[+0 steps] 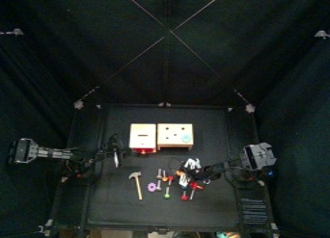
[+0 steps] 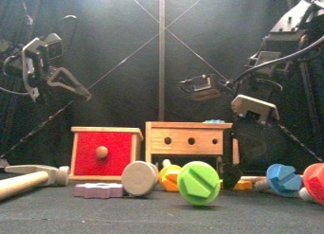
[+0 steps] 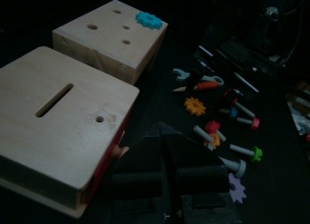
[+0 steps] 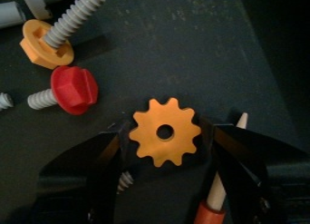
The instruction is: Grab orange gear
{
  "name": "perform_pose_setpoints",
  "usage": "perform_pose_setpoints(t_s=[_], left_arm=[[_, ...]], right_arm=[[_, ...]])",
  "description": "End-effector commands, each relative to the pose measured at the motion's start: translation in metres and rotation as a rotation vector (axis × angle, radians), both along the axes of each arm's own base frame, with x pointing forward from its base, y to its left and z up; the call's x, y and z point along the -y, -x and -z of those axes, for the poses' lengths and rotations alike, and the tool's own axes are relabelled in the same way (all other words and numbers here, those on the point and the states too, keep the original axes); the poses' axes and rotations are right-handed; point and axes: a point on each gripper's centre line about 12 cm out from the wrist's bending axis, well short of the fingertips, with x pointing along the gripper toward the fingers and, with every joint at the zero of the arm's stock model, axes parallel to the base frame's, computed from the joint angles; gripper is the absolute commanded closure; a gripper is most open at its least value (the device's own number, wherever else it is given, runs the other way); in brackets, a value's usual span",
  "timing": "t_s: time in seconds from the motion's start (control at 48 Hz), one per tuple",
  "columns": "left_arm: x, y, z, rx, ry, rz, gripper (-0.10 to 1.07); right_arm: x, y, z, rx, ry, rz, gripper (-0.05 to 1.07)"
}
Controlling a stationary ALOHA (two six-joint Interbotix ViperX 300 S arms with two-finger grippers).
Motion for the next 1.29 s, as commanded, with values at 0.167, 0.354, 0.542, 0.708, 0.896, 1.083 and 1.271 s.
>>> perform_pose_setpoints(t_s=[0.167,0.354,0.542,0.708,0.896,1.083,1.271], left_arm=[[-0.001,-0.003,-0.004,0.013,-0.002,-0.003,0.70],[-0.001,-0.003,-0.005,0.014,-0.004,-0.003,0.70],[0.004,-0.005,-0.006,0.014,-0.030,0.033,0.70],[0.007,-0.005,-0.007,0.016,-0.040,0.052,0.69],[0.008,-0.006,-0.007,0.016,-0.041,0.055,0.69],[0.016,-0.010,-0.007,0.008,-0.066,0.105,0.69],[0.024,-0.018,-0.002,-0.025,-0.086,0.155,0.66]], right_arm=[[-0.001,-0.003,-0.009,0.027,-0.005,-0.002,0.11],[-0.001,-0.003,-0.009,0.026,-0.003,-0.002,0.11],[-0.001,-0.003,-0.008,0.025,-0.002,-0.002,0.13],[-0.001,-0.004,-0.010,0.029,-0.003,-0.002,0.26],[0.000,-0.005,-0.012,0.038,-0.009,0.006,0.39],[0.002,-0.009,-0.034,0.079,0.010,0.019,0.39],[0.005,-0.012,-0.050,0.102,0.039,0.036,0.39]])
